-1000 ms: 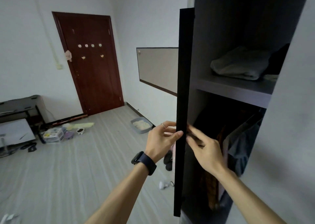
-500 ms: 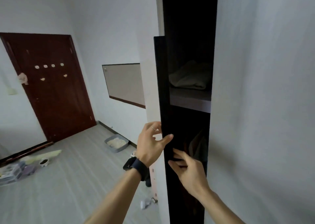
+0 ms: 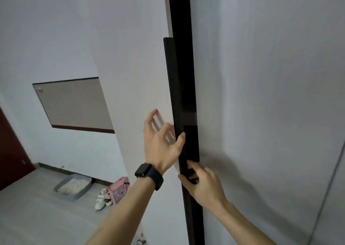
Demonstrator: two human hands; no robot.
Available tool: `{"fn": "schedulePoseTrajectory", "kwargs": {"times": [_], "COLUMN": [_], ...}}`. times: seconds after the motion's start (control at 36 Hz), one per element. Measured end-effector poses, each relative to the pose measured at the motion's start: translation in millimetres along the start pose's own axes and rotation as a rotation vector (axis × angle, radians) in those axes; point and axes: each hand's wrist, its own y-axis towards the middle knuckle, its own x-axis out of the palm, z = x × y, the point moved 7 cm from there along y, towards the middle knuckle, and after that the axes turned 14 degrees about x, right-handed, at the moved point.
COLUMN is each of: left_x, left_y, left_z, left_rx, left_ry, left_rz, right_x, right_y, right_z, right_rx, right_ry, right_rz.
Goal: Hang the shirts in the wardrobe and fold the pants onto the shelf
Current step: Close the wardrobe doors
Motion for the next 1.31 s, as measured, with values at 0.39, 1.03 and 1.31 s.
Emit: {"fn": "schedulePoseTrajectory", "kwargs": {"times": [0.39, 1.03, 1.31], "left_x": [33.4, 82.0, 80.8], "left_y": [40.8, 63.8, 74.8], "left_z": [5.0, -1.3, -11.6], "left_rx": [0.184, 0.11, 0.225], "left_ry": [-0.085, 0.117, 0.16], "left_rz": [-0.021, -0.109, -0.077], "right_x": [-4.8, -10.0, -35.3], "right_y": [29.9, 84.9, 80.2], "right_z": [5.2, 8.6, -14.9], "right_rx": [0.196, 0.168, -0.097], "right_ry": [0.018, -0.522, -0.727], "right_rz": [0.216, 0.274, 0.521]}}
